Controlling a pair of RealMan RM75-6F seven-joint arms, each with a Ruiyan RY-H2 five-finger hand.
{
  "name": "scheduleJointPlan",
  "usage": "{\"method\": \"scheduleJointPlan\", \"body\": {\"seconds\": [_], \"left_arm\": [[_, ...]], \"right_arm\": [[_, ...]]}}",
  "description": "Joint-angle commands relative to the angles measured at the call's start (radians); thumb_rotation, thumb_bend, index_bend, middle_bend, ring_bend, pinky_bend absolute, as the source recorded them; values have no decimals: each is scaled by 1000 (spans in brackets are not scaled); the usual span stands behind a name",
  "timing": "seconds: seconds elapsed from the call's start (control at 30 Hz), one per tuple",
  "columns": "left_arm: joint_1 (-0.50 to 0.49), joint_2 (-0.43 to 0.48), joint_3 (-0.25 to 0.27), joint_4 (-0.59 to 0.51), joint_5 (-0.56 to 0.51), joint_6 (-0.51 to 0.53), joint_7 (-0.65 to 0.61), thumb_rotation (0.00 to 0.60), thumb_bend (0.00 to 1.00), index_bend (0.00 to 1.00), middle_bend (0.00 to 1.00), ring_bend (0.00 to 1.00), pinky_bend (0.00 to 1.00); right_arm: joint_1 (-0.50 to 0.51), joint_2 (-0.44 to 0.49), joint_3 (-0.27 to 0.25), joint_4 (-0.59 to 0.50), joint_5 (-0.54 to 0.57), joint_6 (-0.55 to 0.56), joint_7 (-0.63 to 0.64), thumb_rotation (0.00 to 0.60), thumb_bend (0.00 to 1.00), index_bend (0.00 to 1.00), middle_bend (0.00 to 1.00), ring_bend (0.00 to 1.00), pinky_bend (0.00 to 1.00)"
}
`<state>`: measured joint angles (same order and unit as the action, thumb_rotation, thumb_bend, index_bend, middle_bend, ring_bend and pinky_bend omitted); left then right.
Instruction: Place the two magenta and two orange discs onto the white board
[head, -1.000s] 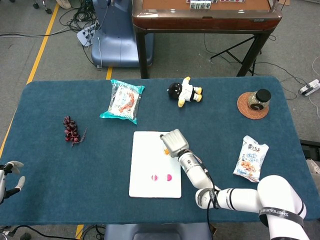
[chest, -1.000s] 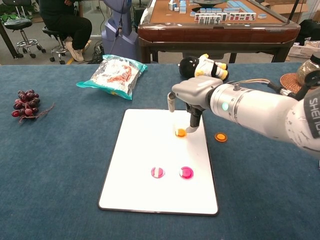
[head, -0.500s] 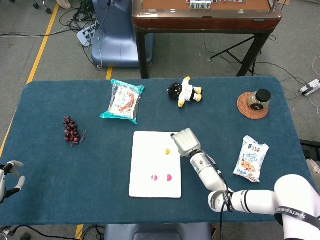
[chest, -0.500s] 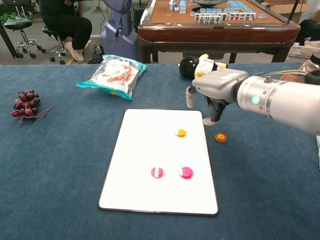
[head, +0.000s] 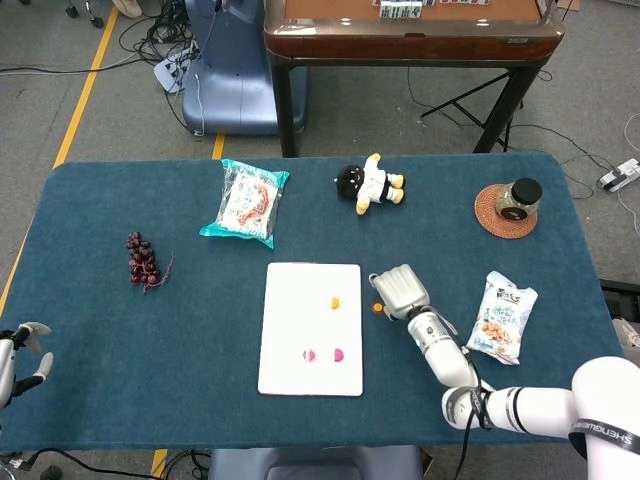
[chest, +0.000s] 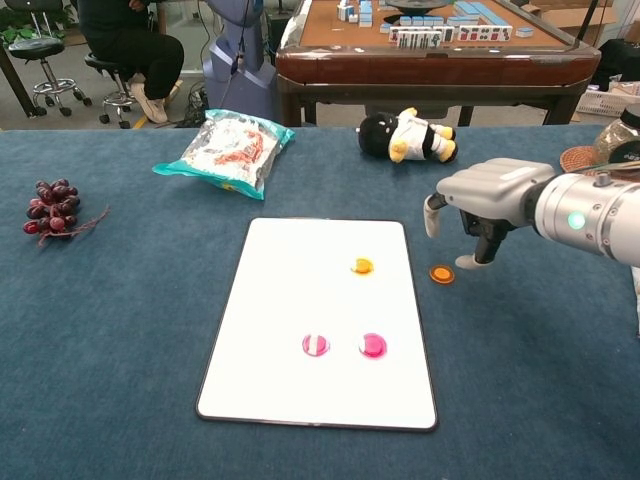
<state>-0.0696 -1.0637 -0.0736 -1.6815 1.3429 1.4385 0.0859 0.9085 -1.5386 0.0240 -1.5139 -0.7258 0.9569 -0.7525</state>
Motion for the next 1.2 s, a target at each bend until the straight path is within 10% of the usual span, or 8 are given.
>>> {"method": "scheduleJointPlan", "body": {"seconds": [0.03, 1.2], "left_arm": [[0, 0, 0, -1, 1, 0, 0, 600, 381, 484, 563, 430, 627], [1, 3, 2, -6, 6, 3, -4, 600, 382, 484, 563, 429, 627]], "right_arm": [[-9, 2, -9, 0, -11, -6, 10, 600, 274, 342, 1000, 1000, 1000], [-12, -68, 13, 88, -14, -58, 23, 600, 226, 378, 1000, 1000, 1000]]}}
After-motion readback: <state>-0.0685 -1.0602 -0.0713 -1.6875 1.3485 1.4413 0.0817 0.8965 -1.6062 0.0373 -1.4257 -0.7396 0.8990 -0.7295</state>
